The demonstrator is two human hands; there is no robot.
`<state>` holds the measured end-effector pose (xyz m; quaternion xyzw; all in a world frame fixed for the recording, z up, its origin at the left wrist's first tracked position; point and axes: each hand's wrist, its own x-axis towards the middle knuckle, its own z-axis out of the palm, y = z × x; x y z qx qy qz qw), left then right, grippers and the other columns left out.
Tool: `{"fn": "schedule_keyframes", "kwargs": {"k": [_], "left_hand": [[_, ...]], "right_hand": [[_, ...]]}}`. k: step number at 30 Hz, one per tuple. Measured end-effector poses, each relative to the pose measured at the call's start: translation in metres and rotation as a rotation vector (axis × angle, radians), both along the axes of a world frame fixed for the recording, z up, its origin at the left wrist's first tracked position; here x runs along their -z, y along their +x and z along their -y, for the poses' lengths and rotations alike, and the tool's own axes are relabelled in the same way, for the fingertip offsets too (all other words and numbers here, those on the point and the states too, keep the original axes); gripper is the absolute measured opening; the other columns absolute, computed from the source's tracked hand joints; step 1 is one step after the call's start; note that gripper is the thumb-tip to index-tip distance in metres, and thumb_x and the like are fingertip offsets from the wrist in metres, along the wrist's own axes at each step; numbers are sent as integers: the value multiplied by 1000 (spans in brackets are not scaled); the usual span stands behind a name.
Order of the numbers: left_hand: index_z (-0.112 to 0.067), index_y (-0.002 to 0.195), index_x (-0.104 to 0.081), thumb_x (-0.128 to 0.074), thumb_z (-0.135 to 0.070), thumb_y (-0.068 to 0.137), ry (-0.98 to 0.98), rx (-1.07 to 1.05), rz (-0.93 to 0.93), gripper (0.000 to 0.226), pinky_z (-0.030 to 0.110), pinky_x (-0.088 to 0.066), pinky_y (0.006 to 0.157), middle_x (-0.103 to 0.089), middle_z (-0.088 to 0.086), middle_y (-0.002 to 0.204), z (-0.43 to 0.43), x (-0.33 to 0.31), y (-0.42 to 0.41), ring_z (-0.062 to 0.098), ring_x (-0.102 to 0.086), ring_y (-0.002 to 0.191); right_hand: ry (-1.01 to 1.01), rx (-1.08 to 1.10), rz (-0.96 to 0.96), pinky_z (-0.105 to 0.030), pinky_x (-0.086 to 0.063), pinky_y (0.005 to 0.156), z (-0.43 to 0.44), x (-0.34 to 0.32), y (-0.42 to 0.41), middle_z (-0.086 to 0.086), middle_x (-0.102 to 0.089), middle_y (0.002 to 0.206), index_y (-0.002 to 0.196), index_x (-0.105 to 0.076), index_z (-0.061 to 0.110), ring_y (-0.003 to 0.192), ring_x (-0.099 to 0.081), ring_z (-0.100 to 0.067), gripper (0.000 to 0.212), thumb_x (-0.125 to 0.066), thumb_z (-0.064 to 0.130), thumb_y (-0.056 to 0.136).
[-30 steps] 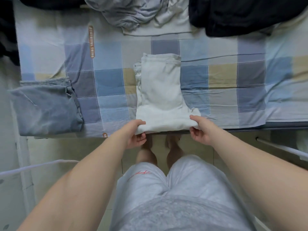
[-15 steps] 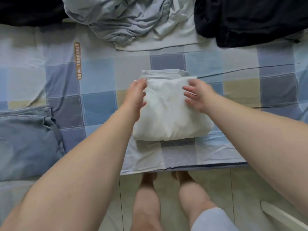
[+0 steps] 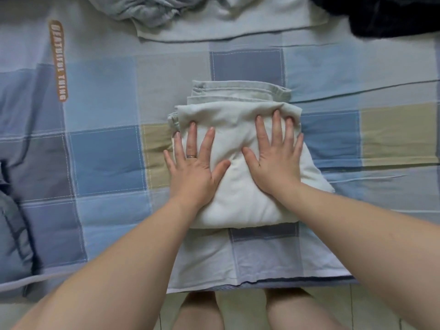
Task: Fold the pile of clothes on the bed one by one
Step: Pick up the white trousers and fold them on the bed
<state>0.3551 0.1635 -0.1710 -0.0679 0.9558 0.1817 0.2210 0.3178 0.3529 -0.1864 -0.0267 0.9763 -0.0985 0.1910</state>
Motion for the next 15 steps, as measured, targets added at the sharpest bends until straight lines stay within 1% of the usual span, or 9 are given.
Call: {"fn": "schedule_keyframes", "kwargs": {"k": [3, 5, 6, 7, 9, 11, 12, 13, 15], "left_hand": [[-39, 159, -9, -46, -72, 89, 2, -79, -49, 86, 59, -7, 121, 13, -7, 168, -5, -24, -1, 30, 7, 154], [-36, 159, -11, -67, -68, 80, 35, -317, -95, 102, 53, -13, 120, 4, -4, 169, -9, -40, 1, 29, -5, 154], [-34, 159, -10, -74, -63, 76, 99, -474, -69, 109, 51, -17, 120, -1, -2, 168, -9, -45, 2, 29, -11, 152], [-30, 159, -11, -80, -58, 74, 187, -612, -30, 113, 48, -23, 119, -10, 1, 167, -9, -48, 3, 30, -20, 150], [-20, 156, -22, -84, -52, 73, 340, -778, 56, 109, 41, -36, 114, -36, 6, 156, -8, -53, 5, 29, -40, 140], [-15, 146, -34, -84, -51, 74, 414, -856, 133, 95, 37, -44, 105, -55, 3, 139, -4, -57, 4, 25, -54, 126], [-15, 141, -37, -84, -52, 74, 430, -881, 176, 89, 36, -45, 102, -58, 1, 133, 0, -59, 2, 25, -58, 121], [-15, 137, -40, -83, -54, 74, 437, -891, 222, 86, 37, -46, 101, -59, 0, 128, 4, -60, 1, 24, -59, 117], [-16, 131, -49, -84, -57, 71, 463, -908, 319, 80, 40, -49, 101, -61, -4, 121, 15, -63, -3, 24, -62, 112]], "right_hand": [[-47, -23, 108, -60, -4, 121, -8, -26, -8, 0, 16, 167, 159, 4, 35, 154, 9, -29, 82, -39, 64, 95], [-101, 88, 150, -55, -9, 122, -19, -44, -7, 5, 15, 167, 159, 4, 35, 154, 6, -26, 93, -52, 61, 90], [-140, 206, 179, -53, -11, 121, -26, -52, -5, 5, 12, 168, 159, 3, 34, 154, 2, -27, 97, -58, 59, 88], [-184, 348, 215, -51, -14, 120, -32, -58, -3, 3, 7, 168, 159, 1, 32, 153, -4, -28, 100, -62, 59, 86], [-255, 532, 274, -44, -23, 116, -45, -67, 0, -4, -16, 163, 159, -10, 25, 147, -21, -29, 100, -68, 56, 83], [-383, 600, 330, -31, -37, 98, -55, -70, -2, -2, -42, 142, 151, -25, 22, 125, -46, -24, 86, -73, 47, 84], [-477, 656, 382, -28, -40, 87, -60, -69, -4, 2, -49, 131, 146, -31, 21, 110, -53, -19, 79, -75, 42, 84], [-570, 731, 449, -27, -45, 81, -63, -69, -8, 4, -54, 126, 141, -35, 21, 102, -58, -15, 74, -78, 40, 83], [-713, 867, 632, -34, -52, 80, -70, -67, -15, -1, -66, 123, 134, -47, 18, 100, -67, -20, 67, -82, 38, 80]]}}
